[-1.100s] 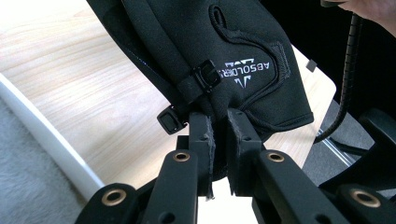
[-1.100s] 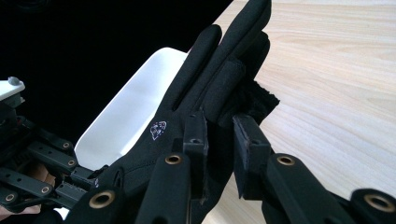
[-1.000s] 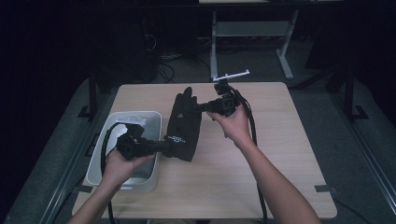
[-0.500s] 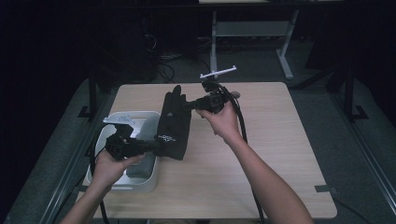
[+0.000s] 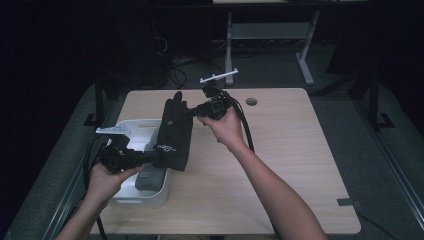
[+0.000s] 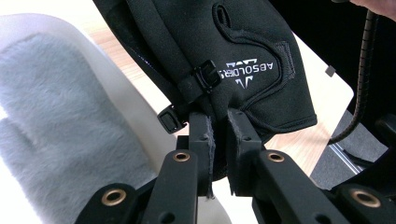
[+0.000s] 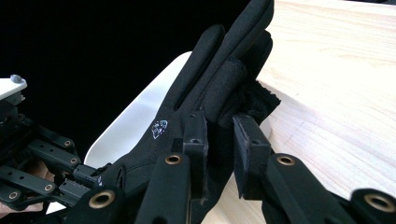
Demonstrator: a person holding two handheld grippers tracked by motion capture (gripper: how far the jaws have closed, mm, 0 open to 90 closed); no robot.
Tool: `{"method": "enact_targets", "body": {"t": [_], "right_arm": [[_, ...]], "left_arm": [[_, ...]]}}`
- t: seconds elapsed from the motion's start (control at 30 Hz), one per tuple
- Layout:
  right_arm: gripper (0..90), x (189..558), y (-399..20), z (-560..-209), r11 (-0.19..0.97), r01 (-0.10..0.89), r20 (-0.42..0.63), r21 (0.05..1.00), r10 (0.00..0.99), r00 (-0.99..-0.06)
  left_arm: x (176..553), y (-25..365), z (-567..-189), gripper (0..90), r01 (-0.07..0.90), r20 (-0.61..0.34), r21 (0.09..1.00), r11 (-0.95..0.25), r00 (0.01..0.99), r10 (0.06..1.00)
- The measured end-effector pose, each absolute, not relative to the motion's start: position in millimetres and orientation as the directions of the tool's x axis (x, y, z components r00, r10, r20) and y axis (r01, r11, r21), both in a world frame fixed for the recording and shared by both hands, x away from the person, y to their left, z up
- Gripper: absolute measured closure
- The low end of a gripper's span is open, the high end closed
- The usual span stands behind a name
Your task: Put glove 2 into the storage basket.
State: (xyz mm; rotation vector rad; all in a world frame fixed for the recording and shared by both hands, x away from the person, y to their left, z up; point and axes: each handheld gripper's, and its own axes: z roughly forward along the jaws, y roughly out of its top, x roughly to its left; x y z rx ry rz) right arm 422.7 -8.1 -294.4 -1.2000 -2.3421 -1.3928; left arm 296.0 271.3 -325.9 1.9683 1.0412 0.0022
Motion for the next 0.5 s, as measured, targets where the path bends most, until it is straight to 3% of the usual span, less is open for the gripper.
{"method": "enact_targets", "body": {"t": [0.5], "right_arm": [[76.6,427,26,-299,0.265,0.701,0.507,0.663,0.529,-0.68]], "left_arm": [[291,301,-331,82.2,0.683,-0.373,0.695,-0.225,0.61,0.699]]}}
